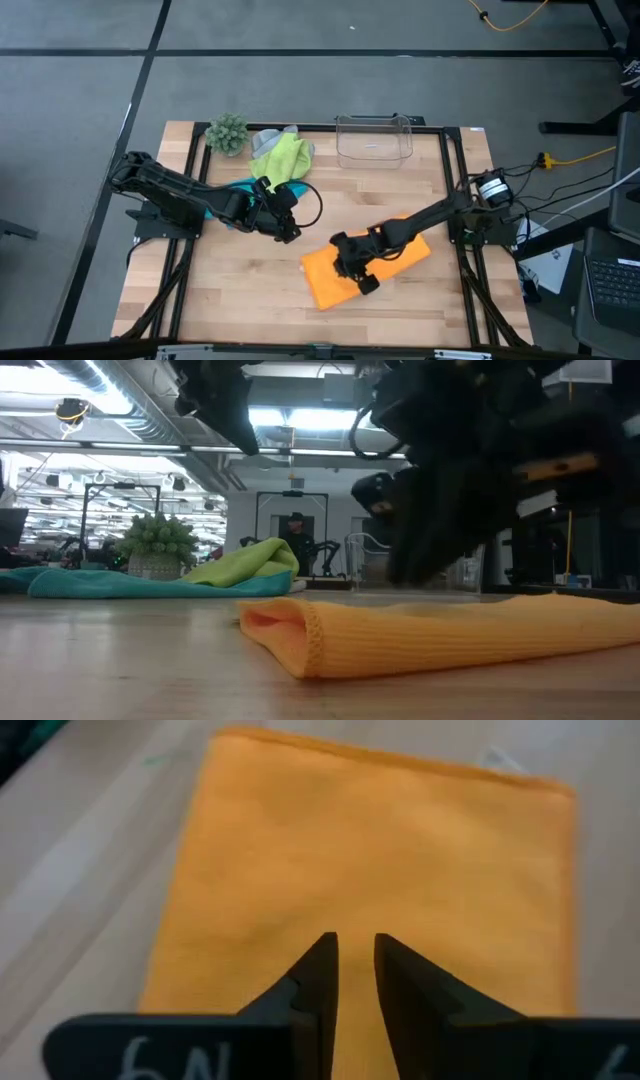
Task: Fold microfiber towels
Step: Fold the orange microfiber cloth
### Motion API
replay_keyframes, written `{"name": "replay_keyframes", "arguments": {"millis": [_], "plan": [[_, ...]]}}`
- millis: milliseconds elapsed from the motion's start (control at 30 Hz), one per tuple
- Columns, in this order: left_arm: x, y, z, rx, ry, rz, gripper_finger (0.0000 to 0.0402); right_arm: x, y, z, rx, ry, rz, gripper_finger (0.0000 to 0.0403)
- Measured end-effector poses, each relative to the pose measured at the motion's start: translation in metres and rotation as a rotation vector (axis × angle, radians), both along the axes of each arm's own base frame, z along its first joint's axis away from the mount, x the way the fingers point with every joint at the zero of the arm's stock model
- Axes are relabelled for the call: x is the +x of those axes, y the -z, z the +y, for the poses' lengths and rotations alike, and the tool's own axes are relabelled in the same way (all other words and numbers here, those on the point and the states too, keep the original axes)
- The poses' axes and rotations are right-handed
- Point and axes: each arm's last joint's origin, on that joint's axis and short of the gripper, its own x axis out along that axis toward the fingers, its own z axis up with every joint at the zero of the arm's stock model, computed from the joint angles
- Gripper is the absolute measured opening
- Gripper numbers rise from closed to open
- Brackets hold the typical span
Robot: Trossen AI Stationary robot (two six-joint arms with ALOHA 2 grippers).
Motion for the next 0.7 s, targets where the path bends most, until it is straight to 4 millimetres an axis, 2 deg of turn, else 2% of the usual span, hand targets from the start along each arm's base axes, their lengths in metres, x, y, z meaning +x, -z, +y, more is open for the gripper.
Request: {"name": "replay_keyframes", "arguments": {"millis": [133,233,400,600,700], "plan": [[0.000,0.000,0.000,0.000,0.000,-0.001,0.0000,-0.005,-0.020,-0.001,0.006,0.039,0.036,0.0072],[0.000,0.000,0.000,-0.001,0.000,-0.003,0.0000,-0.013,-0.028,-0.004,0.019,0.103,0.094,0.0072],[0.000,0.000,0.000,0.000,0.002,-0.002,0.0000,-0.024,-0.028,-0.004,0.038,0.194,0.210,0.0072],[0.000,0.000,0.000,0.001,0.002,-0.002,0.0000,-0.031,-0.024,0.001,0.020,0.200,0.282,0.0072],[0.000,0.000,0.000,0.001,0.002,-0.002,0.0000,-0.037,-0.021,0.000,0.037,0.323,0.371,0.0072]]}}
